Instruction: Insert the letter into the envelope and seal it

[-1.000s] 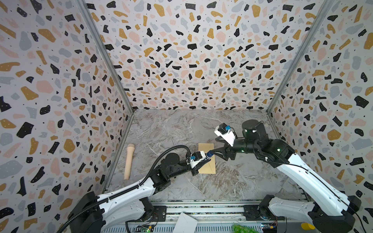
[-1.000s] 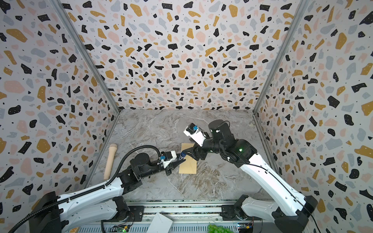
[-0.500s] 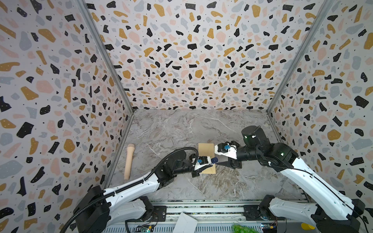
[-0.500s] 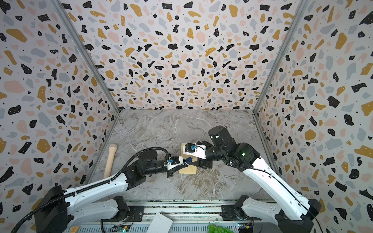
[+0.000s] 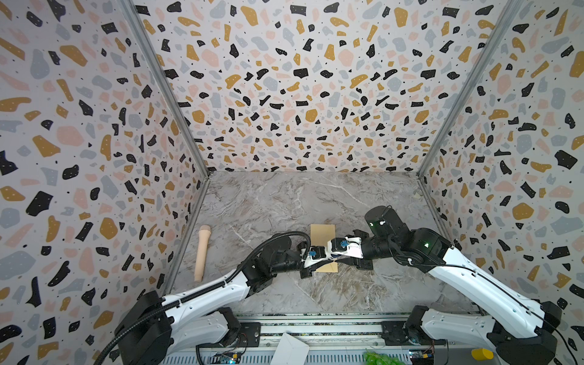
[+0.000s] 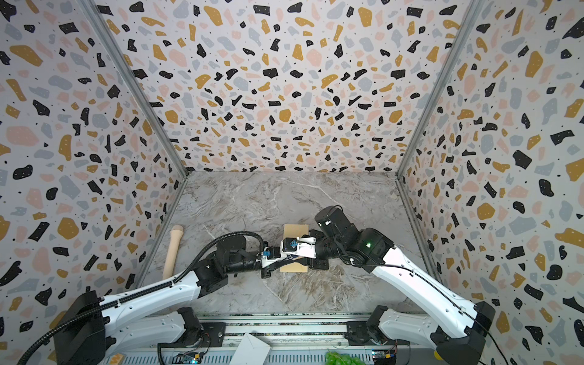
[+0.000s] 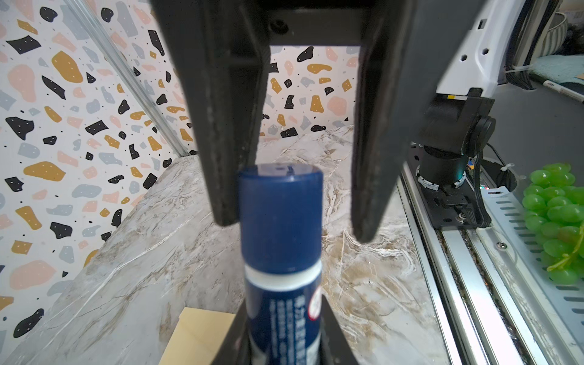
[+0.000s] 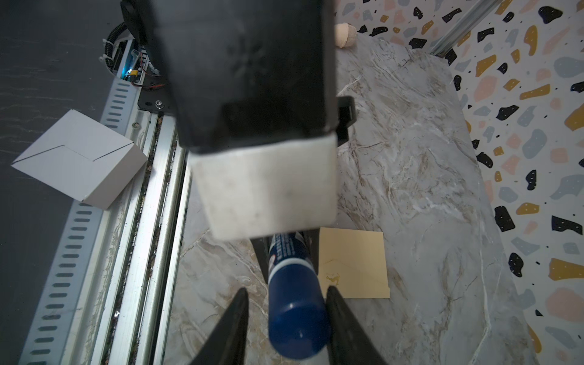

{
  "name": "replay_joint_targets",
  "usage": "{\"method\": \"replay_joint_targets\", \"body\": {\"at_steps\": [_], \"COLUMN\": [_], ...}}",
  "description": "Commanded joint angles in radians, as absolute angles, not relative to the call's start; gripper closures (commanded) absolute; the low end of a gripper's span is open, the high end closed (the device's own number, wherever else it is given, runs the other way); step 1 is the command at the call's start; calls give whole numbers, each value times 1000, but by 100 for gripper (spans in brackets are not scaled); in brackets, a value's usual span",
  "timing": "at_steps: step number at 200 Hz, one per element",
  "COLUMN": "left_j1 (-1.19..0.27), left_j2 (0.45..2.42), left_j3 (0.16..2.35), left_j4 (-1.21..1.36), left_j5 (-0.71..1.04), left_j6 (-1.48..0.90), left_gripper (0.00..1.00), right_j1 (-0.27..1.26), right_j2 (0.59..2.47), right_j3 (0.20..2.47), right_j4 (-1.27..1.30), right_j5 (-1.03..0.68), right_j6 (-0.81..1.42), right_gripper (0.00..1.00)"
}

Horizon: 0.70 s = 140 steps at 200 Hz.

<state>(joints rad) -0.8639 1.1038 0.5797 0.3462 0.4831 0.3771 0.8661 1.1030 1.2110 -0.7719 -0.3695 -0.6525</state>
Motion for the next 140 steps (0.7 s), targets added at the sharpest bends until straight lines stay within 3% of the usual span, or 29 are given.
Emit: {"method": "replay_joint_targets", "body": {"at_steps": [1,45,72,97,140], "left_j1": [-856,-856,-856,-857,-860], "left_j2": [1100,1086,1053,1018,1003], "left_j3": [581,576,562,536,523], "left_j4": [422,445,523,635,701], "left_j5": [499,477,349,167,-35], "left_j6": [370,354,325,303,314], "left_gripper": [100,100,100,100,100], "right_j1": [873,873,873,873,909], "right_j2": [1084,1098,1136,1219,1392], "right_j3": [1212,1209,1226,1273,1335], "right_j4": [-761,-745,-683,-633,-661], "right_j5": [-352,-355,-311,-198,-194], "right_j6": [-639,-569,-339,15,437], "right_gripper": [69,100,100,100,100]}}
